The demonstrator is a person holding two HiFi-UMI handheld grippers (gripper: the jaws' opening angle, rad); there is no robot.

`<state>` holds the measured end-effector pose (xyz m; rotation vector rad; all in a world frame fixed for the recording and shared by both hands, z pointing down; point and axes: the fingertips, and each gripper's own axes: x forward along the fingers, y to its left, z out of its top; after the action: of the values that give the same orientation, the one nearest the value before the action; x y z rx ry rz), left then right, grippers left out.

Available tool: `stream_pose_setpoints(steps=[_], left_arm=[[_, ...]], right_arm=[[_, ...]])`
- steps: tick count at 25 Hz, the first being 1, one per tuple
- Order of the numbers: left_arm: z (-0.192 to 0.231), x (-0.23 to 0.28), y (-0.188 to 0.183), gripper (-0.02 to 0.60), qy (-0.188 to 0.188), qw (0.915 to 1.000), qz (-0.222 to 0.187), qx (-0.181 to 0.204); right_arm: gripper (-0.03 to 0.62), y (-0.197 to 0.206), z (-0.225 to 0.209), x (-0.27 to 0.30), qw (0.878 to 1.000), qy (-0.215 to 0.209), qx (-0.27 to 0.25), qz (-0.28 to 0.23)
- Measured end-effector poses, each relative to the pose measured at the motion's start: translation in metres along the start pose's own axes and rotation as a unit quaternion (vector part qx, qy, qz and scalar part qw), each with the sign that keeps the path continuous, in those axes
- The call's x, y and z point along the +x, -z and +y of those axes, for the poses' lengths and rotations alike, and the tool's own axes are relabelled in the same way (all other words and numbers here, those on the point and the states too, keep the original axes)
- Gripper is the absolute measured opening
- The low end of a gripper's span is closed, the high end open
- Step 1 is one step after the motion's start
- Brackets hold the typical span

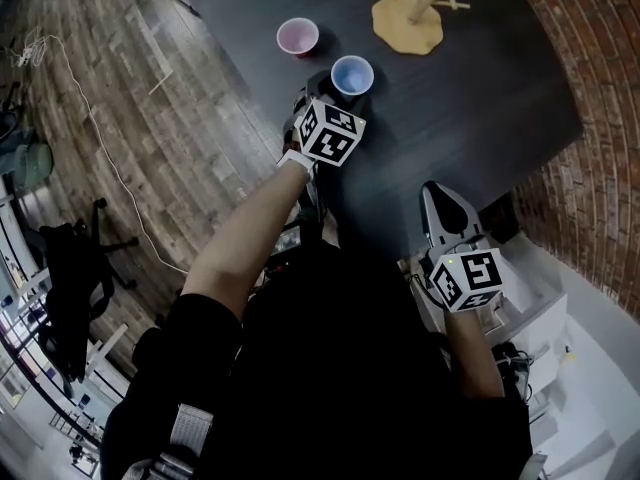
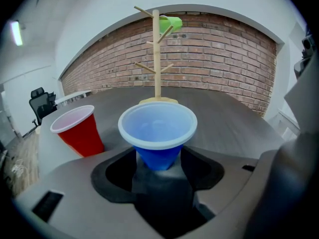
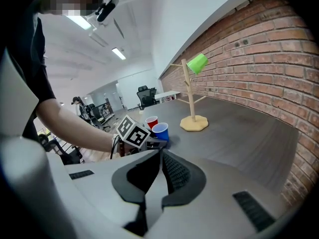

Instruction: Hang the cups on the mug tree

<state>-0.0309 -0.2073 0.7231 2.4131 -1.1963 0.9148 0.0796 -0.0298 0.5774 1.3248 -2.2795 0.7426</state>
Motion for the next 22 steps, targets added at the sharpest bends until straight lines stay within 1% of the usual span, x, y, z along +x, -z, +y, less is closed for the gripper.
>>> stream_pose_setpoints(steps=[4,9,13,16,22], left_arm=[[0.001,0.002,-0.014,0.281,-0.003,0.9998,-0.014,0.013],[0.002,0.015,-0.026,0.281,-0.001,0.9993,-0.014,0.036],[-0.003,0.022,-0.034,0.279,0.013,0.9989,-0.013,0.044],[-0.006,0.023,-0.037,0.275,0.017,0.9977,-0.012,0.065],[-0.003,0.003,-0.044,0.273,0.003,0.9947,-0.005,0.102]], right_arm=[[0.04,0.001,0.004,0.002,1.0,-0.003,0.002,0.004],[0.04,0.002,0.006,0.001,1.0,0.0,0.004,0.008],[0.04,0.006,0.005,-0.004,1.0,0.003,0.008,0.013],[0.04,0.009,0.002,-0.006,1.0,0.005,0.011,0.015],[0.04,0.005,-0.001,-0.005,1.0,-0.001,0.01,0.007]])
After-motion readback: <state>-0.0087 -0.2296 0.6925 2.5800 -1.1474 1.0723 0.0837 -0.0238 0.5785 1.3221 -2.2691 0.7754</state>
